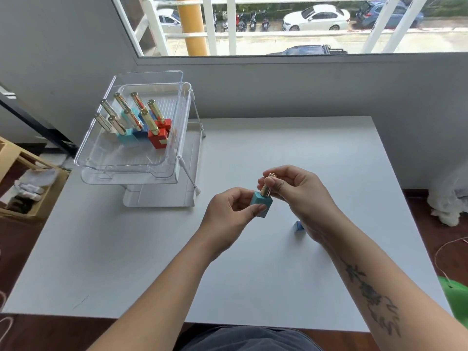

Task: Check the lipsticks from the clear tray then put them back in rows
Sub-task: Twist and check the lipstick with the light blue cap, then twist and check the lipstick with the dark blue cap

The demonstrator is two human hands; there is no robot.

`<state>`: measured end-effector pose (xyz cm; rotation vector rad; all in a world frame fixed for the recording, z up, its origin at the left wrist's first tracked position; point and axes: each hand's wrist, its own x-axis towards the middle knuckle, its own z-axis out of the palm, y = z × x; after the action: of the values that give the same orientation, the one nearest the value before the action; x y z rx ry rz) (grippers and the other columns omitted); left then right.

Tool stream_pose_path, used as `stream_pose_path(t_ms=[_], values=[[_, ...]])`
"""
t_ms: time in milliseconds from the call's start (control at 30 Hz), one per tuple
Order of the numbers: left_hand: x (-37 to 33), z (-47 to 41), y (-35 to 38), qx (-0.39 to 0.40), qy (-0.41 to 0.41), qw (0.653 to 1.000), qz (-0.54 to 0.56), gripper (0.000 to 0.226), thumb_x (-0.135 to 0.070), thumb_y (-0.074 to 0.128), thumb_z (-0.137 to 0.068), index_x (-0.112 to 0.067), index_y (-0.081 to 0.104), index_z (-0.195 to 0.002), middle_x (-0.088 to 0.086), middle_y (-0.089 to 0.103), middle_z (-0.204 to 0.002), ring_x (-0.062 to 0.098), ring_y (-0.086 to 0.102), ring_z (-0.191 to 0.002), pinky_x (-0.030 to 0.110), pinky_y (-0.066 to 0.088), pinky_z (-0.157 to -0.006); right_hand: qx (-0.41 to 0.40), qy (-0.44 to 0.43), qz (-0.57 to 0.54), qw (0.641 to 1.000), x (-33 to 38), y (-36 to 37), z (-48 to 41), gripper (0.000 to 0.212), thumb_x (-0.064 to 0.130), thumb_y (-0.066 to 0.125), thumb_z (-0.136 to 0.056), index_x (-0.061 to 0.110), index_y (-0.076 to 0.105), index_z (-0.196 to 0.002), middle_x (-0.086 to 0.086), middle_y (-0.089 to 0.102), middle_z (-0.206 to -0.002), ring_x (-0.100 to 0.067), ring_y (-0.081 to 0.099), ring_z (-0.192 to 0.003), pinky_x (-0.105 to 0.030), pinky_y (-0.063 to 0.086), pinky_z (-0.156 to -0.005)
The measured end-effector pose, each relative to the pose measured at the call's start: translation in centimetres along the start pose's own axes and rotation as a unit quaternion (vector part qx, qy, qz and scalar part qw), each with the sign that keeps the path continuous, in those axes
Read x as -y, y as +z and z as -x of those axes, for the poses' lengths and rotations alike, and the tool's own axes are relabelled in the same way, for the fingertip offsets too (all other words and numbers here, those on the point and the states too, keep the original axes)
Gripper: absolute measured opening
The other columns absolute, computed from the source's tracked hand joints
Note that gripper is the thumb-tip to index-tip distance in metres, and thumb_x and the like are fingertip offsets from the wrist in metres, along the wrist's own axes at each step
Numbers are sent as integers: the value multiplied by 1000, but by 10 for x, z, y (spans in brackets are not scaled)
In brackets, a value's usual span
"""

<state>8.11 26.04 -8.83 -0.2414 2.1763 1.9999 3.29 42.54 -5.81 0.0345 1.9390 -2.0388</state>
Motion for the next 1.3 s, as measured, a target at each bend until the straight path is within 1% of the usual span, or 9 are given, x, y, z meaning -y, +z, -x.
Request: stream_pose_path(t_ms=[133, 233, 367, 500, 600, 733, 867, 1067, 1300], values=[[5, 2, 2, -26, 14, 1000, -3, 16, -19, 75, -83, -24, 72, -98, -7, 77, -93, 10, 72, -92, 26, 57, -84, -6, -9, 17, 1000, -3, 3, -2, 11, 12, 70, -86, 14, 71, -96, -3, 77, -91, -16, 73, -94, -31, 56, -90], [15, 7, 7, -67, 16, 998, -11, 18, -24, 73, -85, -29, 69, -101, -12, 75, -97, 3, 70, -94, 23, 54, -84, 13, -2, 32, 999, -7, 8, -4, 13, 11, 68, -88, 15, 72, -99, 1, 77, -96, -13, 71, -98, -30, 52, -93], [47, 24, 5, -120, -15, 991, -61, 40, -39, 73, -84, -36, 57, -120, -19, 65, -114, -5, 61, -102, 16, 50, -88, 20, 5, 84, 996, -17, 16, -8, 12, 11, 67, -89, 19, 72, -97, 9, 76, -95, -1, 70, -91, -9, 48, -76], [96, 46, -21, -130, -55, 973, -180, 35, -34, 69, -87, -36, 57, -119, -19, 63, -113, 1, 58, -106, 13, 46, -85, 3, 19, 154, 988, -36, 22, -12, 10, 16, 68, -88, 24, 71, -94, 10, 74, -93, 4, 66, -88, -3, 43, -66], [124, 57, -48, -136, -73, 944, -291, 45, -31, 65, -89, -25, 52, -131, -10, 57, -128, 12, 50, -121, 20, 38, -97, 5, 27, 192, 981, -54, 30, -16, 11, 15, 66, -89, 23, 70, -95, 9, 72, -91, 8, 64, -82, -1, 41, -63], [150, 61, -82, -116, -52, 880, -457, 59, -37, 63, -89, -21, 44, -143, -2, 46, -148, 21, 35, -137, 33, 32, -111, 13, 34, 242, 970, -75, 42, -24, 12, 17, 65, -89, 27, 69, -94, 14, 69, -90, 11, 62, -84, -2, 43, -63], [170, 68, -101, -76, -78, 839, -533, 64, -51, 54, -90, -27, 38, -147, -2, 31, -158, 26, 26, -145, 41, 26, -116, 17, 33, 259, 965, -91, 51, -28, 13, 15, 63, -90, 25, 68, -96, 15, 68, -88, 15, 62, -79, -5, 44, -63], [176, 73, -104, -66, -60, 830, -551, 63, -52, 55, -90, -26, 42, -146, 0, 31, -159, 30, 27, -145, 46, 25, -116, 6, 50, 280, 959, -102, 64, -31, 12, 19, 63, -90, 27, 67, -98, 7, 69, -99, -3, 66, -96, -24, 51, -80], [175, 76, -114, -28, -61, 827, -558, 66, -57, 45, -92, -30, 31, -150, -3, 21, -162, 27, 20, -148, 44, 20, -117, -9, 53, 285, 957, -105, 74, -30, 14, 21, 62, -91, 29, 65, -102, 12, 67, -107, -2, 62, -102, -25, 51, -90]])
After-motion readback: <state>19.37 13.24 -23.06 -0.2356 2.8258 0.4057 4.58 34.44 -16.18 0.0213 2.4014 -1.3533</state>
